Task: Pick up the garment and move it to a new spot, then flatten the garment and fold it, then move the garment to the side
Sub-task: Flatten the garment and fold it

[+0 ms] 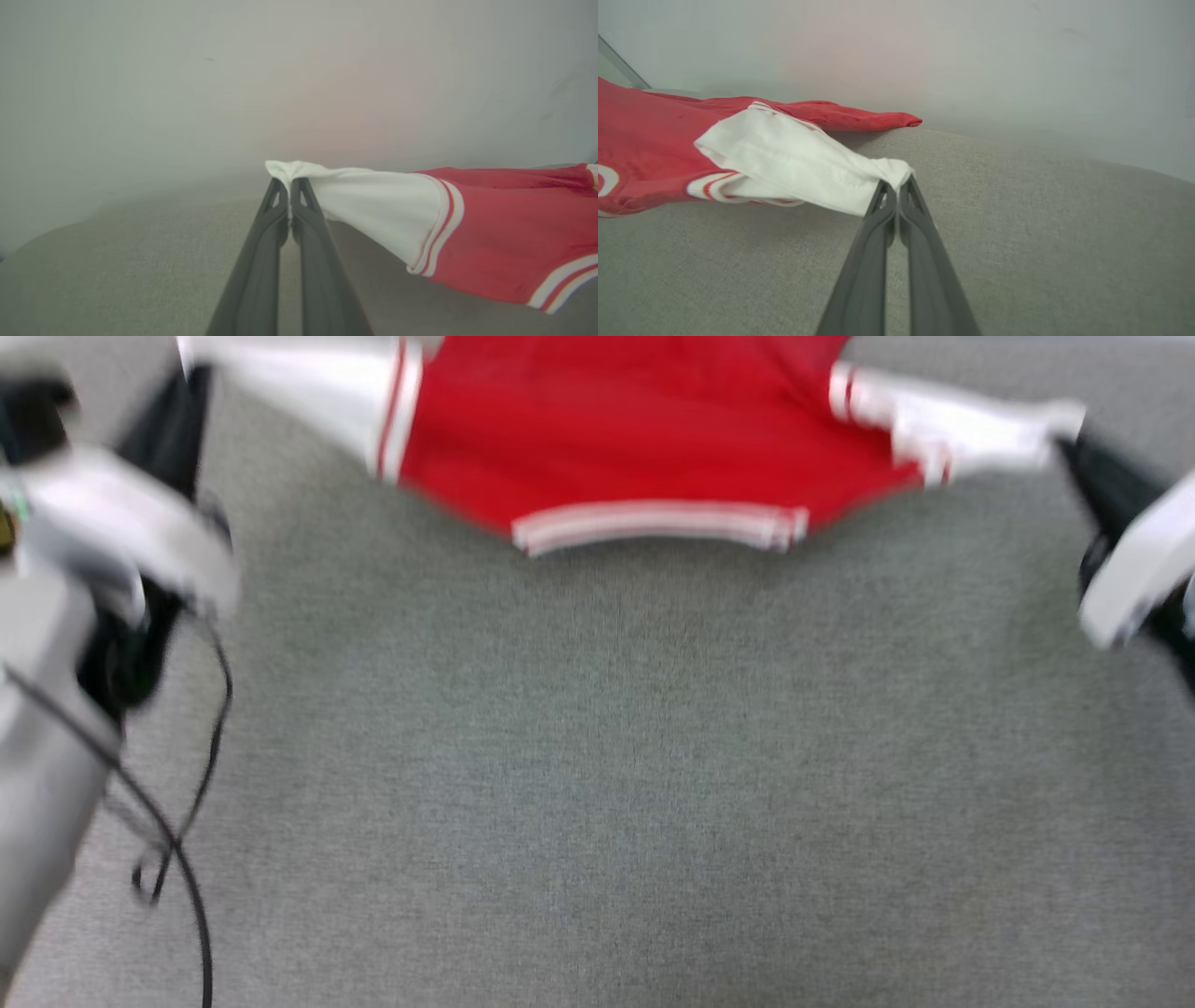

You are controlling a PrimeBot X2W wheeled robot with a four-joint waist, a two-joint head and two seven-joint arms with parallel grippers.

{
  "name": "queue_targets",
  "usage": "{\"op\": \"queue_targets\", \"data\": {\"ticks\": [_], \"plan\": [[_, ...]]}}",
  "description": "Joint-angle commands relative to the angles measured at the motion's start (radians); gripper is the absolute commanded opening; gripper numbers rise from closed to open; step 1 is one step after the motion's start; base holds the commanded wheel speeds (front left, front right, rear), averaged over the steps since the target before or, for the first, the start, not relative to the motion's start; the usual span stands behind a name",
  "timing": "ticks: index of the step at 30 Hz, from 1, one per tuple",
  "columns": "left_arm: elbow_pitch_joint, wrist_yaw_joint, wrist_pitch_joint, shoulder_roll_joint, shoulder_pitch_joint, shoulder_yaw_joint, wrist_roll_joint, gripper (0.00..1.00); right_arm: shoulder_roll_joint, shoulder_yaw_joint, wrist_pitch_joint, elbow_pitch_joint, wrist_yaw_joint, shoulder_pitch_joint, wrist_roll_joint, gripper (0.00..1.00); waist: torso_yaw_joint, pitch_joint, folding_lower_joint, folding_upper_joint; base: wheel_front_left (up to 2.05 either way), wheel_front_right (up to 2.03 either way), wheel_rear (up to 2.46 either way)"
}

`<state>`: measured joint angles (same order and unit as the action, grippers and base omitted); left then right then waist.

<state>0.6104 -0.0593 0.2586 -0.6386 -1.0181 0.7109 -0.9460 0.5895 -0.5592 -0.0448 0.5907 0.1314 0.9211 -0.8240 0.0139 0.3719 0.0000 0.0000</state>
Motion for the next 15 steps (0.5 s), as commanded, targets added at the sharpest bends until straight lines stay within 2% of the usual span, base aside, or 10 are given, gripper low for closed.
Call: {"op": "queue_targets", "data": {"ticks": [1, 10, 15], "plan": [[-0.039, 0.026, 0.007, -0.027, 0.087, -0.014, -0.010, 0.00, 0.006, -0.005, 0.006, -0.023, -0.001, -0.074, -0.026, 0.00, -0.006, -0.069, 0.0000, 0.0000, 0.00, 0.00, 0.00], [-0.299, 0.163, 0.009, -0.066, 0.556, -0.107, -0.060, 0.00, 0.024, 0.019, 0.019, -0.109, -0.001, -0.429, -0.111, 0.00, -0.012, -0.191, 0.0000, 0.0000, 0.00, 0.00, 0.00], [-0.391, 0.222, 0.009, -0.061, 0.783, -0.172, -0.075, 0.00, 0.022, 0.049, 0.018, -0.151, -0.002, -0.598, -0.130, 0.00, -0.016, -0.249, 0.0000, 0.0000, 0.00, 0.00, 0.00]]}}
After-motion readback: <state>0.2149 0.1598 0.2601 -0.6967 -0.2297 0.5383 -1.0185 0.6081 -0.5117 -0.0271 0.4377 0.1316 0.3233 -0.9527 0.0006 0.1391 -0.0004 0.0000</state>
